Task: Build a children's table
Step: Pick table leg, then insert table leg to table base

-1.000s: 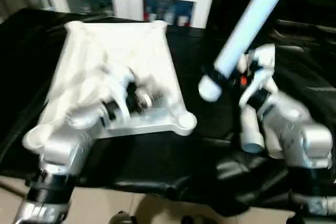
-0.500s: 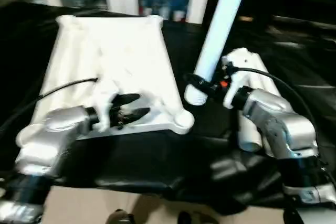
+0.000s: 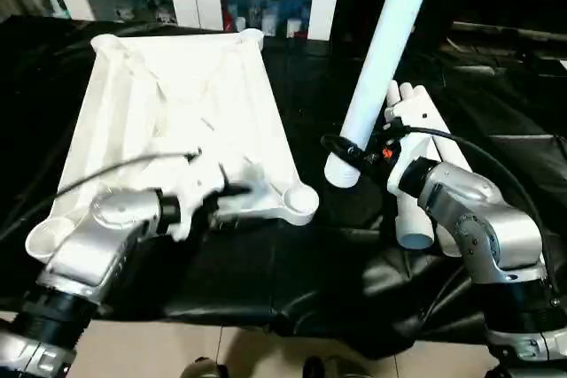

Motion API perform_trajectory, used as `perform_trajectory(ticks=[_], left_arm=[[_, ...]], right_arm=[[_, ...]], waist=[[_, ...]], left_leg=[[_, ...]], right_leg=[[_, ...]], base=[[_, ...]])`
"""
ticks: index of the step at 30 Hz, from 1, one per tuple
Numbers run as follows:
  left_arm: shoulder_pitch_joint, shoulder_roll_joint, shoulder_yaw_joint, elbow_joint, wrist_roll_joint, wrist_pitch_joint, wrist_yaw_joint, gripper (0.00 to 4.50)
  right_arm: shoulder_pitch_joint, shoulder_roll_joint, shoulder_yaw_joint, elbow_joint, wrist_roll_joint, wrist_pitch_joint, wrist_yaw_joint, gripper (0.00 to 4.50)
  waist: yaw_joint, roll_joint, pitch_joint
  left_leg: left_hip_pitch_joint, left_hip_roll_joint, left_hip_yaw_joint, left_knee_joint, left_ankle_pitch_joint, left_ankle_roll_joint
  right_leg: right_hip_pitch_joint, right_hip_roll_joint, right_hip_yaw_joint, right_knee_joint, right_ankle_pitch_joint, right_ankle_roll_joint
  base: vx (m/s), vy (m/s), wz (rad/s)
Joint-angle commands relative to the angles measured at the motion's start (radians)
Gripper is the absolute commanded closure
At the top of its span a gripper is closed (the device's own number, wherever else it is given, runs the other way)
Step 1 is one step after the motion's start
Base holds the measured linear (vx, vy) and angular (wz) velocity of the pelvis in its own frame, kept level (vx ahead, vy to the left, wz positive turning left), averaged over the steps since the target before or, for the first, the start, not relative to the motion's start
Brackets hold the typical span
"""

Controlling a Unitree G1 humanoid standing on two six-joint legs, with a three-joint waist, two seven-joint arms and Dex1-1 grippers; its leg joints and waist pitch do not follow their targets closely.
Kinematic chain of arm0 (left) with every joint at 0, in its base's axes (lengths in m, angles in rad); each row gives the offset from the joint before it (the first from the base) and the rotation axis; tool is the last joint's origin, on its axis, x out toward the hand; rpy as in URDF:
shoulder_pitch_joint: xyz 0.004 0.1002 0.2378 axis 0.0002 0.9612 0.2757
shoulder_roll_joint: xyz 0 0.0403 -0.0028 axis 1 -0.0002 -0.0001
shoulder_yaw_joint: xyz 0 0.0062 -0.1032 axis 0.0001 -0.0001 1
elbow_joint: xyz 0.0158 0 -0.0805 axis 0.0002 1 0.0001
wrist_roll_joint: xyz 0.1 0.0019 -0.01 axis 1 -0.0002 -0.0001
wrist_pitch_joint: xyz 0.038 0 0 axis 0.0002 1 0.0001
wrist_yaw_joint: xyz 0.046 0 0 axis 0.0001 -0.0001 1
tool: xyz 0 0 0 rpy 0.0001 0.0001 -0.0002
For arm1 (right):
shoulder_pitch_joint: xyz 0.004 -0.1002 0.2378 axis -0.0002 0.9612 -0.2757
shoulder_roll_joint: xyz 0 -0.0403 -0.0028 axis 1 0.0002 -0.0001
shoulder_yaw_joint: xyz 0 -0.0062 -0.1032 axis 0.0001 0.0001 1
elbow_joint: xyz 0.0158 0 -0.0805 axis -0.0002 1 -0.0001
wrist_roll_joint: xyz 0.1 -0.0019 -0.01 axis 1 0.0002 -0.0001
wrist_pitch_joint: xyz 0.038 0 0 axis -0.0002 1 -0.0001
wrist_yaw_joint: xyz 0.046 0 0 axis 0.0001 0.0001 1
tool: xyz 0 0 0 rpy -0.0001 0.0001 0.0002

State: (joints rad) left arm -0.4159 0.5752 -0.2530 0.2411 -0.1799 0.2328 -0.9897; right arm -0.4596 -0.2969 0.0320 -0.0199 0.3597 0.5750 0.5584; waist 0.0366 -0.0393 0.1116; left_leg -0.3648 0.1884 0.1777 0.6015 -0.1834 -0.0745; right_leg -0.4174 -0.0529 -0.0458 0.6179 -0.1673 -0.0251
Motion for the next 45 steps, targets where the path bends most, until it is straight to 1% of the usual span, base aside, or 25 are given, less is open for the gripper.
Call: perform_trajectory(ticks=[1, 2, 3, 5, 7, 8, 9, 10, 13, 14, 16, 17, 18, 19, 21, 23, 25, 30, 32, 34, 35, 37, 39, 42, 45], left_arm=[[-0.033, -0.001, -0.008, 0.029, 0.015, -0.007, -0.012, 1.64], [-0.053, -0.001, -0.016, 0.063, 0.025, -0.023, -0.036, 1.64], [-0.059, -0.003, -0.016, 0.073, 0.028, -0.027, -0.042, 1.8], [-0.084, -0.006, -0.017, 0.109, 0.037, -0.033, -0.054, 1.96], [-0.103, -0.004, -0.019, 0.133, 0.039, -0.03, -0.071, 2.08], [-0.106, -0.004, -0.02, 0.139, 0.037, -0.033, -0.08, 2.22], [-0.107, -0.001, -0.024, 0.141, 0.033, -0.032, -0.098, 2.32], [-0.106, 0.004, -0.029, 0.14, 0.033, -0.033, -0.111, 2.34], [-0.102, 0.012, -0.037, 0.133, 0.031, -0.024, -0.131, 2.68], [-0.099, 0.013, -0.036, 0.13, 0.026, -0.017, -0.14, 2.77], [-0.097, 0.014, -0.035, 0.128, 0.022, -0.013, -0.146, 2.81], [-0.094, 0.018, -0.038, 0.129, 0.026, -0.018, -0.157, 2.88], [-0.094, 0.019, -0.036, 0.138, 0.029, -0.023, -0.168, 3.0], [-0.094, 0.019, -0.036, 0.138, 0.029, -0.023, -0.168, 3.0], [-0.096, 0.024, -0.034, 0.156, 0.04, -0.035, -0.178, 3.3], [-0.099, 0.029, -0.036, 0.165, 0.048, -0.039, -0.182, 3.39], [-0.102, 0.033, -0.042, 0.169, 0.055, -0.04, -0.187, 3.59], [-0.109, 0.051, -0.066, 0.195, 0.094, -0.065, -0.199, 3.83], [-0.109, 0.058, -0.072, 0.202, 0.105, -0.071, -0.208, 4.07], [-0.108, 0.06, -0.072, 0.205, 0.11, -0.075, -0.212, 4.12], [-0.109, 0.059, -0.071, 0.209, 0.113, -0.078, -0.214, 4.34], [-0.111, 0.057, -0.071, 0.213, 0.114, -0.08, -0.215, 4.44], [-0.112, 0.059, -0.078, 0.221, 0.128, -0.086, -0.217, 4.48], [-0.109, 0.049, -0.074, 0.218, 0.131, -0.087, -0.205, 4.5], [-0.104, 0.018, -0.06, 0.21, 0.123, -0.092, -0.173, 4.5]], right_arm=[[-0.014, -0.01, 0.01, -0.008, 0.008, -0.013, 0.018, 2.63], [-0.018, -0.012, 0.02, -0.009, 0.007, -0.012, 0.037, 2.63], [-0.02, -0.012, 0.021, -0.01, 0.007, -0.011, 0.043, 2.63], [-0.021, -0.012, 0.021, -0.005, 0.005, -0.011, 0.051, 2.63], [-0.02, -0.013, 0.025, -0.007, 0.004, -0.008, 0.055, 2.63], [-0.017, -0.013, 0.027, -0.011, 0.004, -0.007, 0.056, 2.63], [-0.013, -0.015, 0.029, -0.015, 0.004, -0.007, 0.058, 2.63], [-0.01, -0.017, 0.03, -0.016, 0.004, -0.007, 0.06, 2.63], [-0.006, -0.025, 0.03, -0.015, 0.001, -0.008, 0.061, 2.63], [-0.006, -0.027, 0.028, -0.014, 0.0, -0.007, 0.064, 2.63], [-0.006, -0.029, 0.027, -0.013, -0.001, -0.008, 0.065, 2.63], [-0.005, -0.03, 0.026, -0.014, -0.002, -0.008, 0.067, 2.63], [-0.004, -0.03, 0.026, -0.019, -0.004, -0.006, 0.068, 2.63], [-0.004, -0.03, 0.026, -0.019, -0.004, -0.006, 0.068, 2.63], [-0.002, -0.032, 0.028, -0.025, -0.006, -0.005, 0.073, 2.63], [-0.004, -0.034, 0.029, -0.025, -0.007, -0.004, 0.077, 2.63], [-0.007, -0.038, 0.031, -0.022, -0.007, -0.006, 0.08, 2.63], [-0.028, -0.04, 0.033, -0.003, -0.007, -0.013, 0.085, 2.63], [-0.031, -0.037, 0.033, 0.0, -0.007, -0.014, 0.083, 2.63], [-0.032, -0.035, 0.033, 0.001, -0.009, -0.014, 0.084, 2.63], [-0.033, -0.033, 0.032, 0.004, -0.009, -0.015, 0.084, 2.63], [-0.035, -0.032, 0.031, 0.007, -0.009, -0.015, 0.084, 2.63], [-0.038, -0.027, 0.026, 0.008, 0.0, -0.006, 0.086, 2.63], [-0.043, -0.013, 0.014, -0.001, 0.051, 0.056, 0.101, 2.63], [-0.039, -0.006, 0.025, -0.007, 0.089, 0.105, 0.133, 2.63]], waist=[[0.004, 0.012, -0.091], [0.005, 0.014, -0.091], [0.006, 0.014, -0.092], [0.006, 0.011, -0.095], [0.007, 0.013, -0.095], [0.007, 0.019, -0.094], [0.008, 0.016, -0.094], [0.009, 0.019, -0.093], [0.008, 0.017, -0.091], [0.01, 0.031, -0.085], [0.008, 0.023, -0.087], [0.008, 0.024, -0.086], [0.007, 0.029, -0.083], [0.007, 0.028, -0.084], [0.006, 0.023, -0.082], [0.006, 0.026, -0.082], [0.004, 0.025, -0.082], [0.002, 0.027, -0.081], [0.001, 0.029, -0.081], [0.0, 0.027, -0.082], [0.001, 0.028, -0.084], [0.001, 0.027, -0.084], [0.001, 0.027, -0.086], [0.0, 0.017, -0.086], [0.004, 0.019, -0.086]], left_leg=[[0.013, 0.03, -0.007, -0.068, -0.137, -0.005], [0.011, 0.029, -0.007, -0.068, -0.133, 0.0], [0.011, 0.031, -0.007, -0.068, -0.133, -0.001], [0.008, 0.031, -0.007, -0.066, -0.109, 0.005], [0.01, 0.03, -0.006, -0.066, -0.101, 0.009], [0.009, 0.03, -0.007, -0.066, -0.109, 0.008], [0.009, 0.031, -0.007, -0.066, -0.119, 0.005], [0.009, 0.031, -0.007, -0.066, -0.12, 0.003], [0.011, 0.032, -0.008, -0.068, -0.135, -0.003], [0.011, 0.032, -0.009, -0.068, -0.144, -0.008], [0.011, 0.031, -0.008, -0.068, -0.155, -0.01], [0.011, 0.031, -0.009, -0.069, -0.152, -0.009], [0.011, 0.031, -0.009, -0.069, -0.157, -0.01], [0.011, 0.031, -0.009, -0.069, -0.157, -0.011], [0.01, 0.031, -0.009, -0.07, -0.158, -0.008], [0.011, 0.031, -0.01, -0.07, -0.159, -0.007], [0.011, 0.031, -0.01, -0.071, -0.163, -0.008], [0.013, 0.032, -0.011, -0.071, -0.176, -0.01], [0.013, 0.032, -0.012, -0.072, -0.178, -0.013], [0.013, 0.032, -0.011, -0.072, -0.175, -0.013], [0.013, 0.032, -0.01, -0.07, -0.171, -0.013], [0.012, 0.031, -0.01, -0.07, -0.167, -0.011], [0.012, 0.031, -0.01, -0.07, -0.163, -0.01], [0.011, 0.032, -0.009, -0.07, -0.158, -0.004], [0.011, 0.035, -0.01, -0.07, -0.159, 0.003]], right_leg=[[0.059, -0.069, 0.052, -0.065, -0.199, -0.188], [0.06, -0.07, 0.052, -0.066, -0.189, -0.191], [0.06, -0.071, 0.052, -0.064, -0.182, -0.193], [0.063, -0.071, 0.052, -0.057, -0.127, -0.206], [0.063, -0.072, 0.052, -0.056, -0.113, -0.214], [0.063, -0.072, 0.052, -0.057, -0.115, -0.216], [0.065, -0.074, 0.052, -0.058, -0.126, -0.217], [0.064, -0.074, 0.053, -0.058, -0.128, -0.217], [0.063, -0.073, 0.052, -0.06, -0.153, -0.215], [0.06, -0.074, 0.053, -0.061, -0.158, -0.215], [0.063, -0.072, 0.052, -0.063, -0.16, -0.215], [0.062, -0.072, 0.052, -0.063, -0.156, -0.217], [0.061, -0.071, 0.052, -0.064, -0.156, -0.218], [0.062, -0.071, 0.052, -0.064, -0.153, -0.219], [0.062, -0.07, 0.052, -0.064, -0.149, -0.222], [0.062, -0.071, 0.051, -0.063, -0.155, -0.22], [0.063, -0.071, 0.052, -0.064, -0.16, -0.218], [0.062, -0.072, 0.052, -0.067, -0.189, -0.213], [0.061, -0.072, 0.051, -0.067, -0.194, -0.212], [0.061, -0.072, 0.052, -0.066, -0.181, -0.216], [0.062, -0.073, 0.052, -0.065, -0.173, -0.22], [0.063, -0.072, 0.052, -0.064, -0.164, -0.224], [0.063, -0.072, 0.052, -0.064, -0.162, -0.223], [0.064, -0.074, 0.052, -0.063, -0.159, -0.229], [0.063, -0.077, 0.052, -0.064, -0.178, -0.229]], base=[[0.0, 0.0, 0.0], [0.0, 0.0, 0.0], [0.0, 0.0, 0.0], [0.0, 0.0, 0.0], [0.0, 0.0, 0.0], [0.0, 0.0, 0.0], [0.0, 0.0, 0.0], [0.0, 0.0, 0.0], [0.0, 0.0, 0.0], [0.0, 0.0, 0.0], [0.0, 0.0, 0.0], [0.0, 0.0, 0.0], [0.0, 0.0, 0.0], [0.0, 0.0, 0.0], [0.0, 0.0, 0.0], [0.0, 0.0, 0.0], [0.0, 0.0, 0.0], [0.0, 0.0, 0.0], [0.0, 0.0, 0.0], [0.0, 0.0, 0.0], [0.0, 0.0, 0.0], [0.0, 0.0, 0.0], [0.0, 0.0, 0.0], [0.0, 0.0, 0.0], [0.0, 0.0, 0.0]])
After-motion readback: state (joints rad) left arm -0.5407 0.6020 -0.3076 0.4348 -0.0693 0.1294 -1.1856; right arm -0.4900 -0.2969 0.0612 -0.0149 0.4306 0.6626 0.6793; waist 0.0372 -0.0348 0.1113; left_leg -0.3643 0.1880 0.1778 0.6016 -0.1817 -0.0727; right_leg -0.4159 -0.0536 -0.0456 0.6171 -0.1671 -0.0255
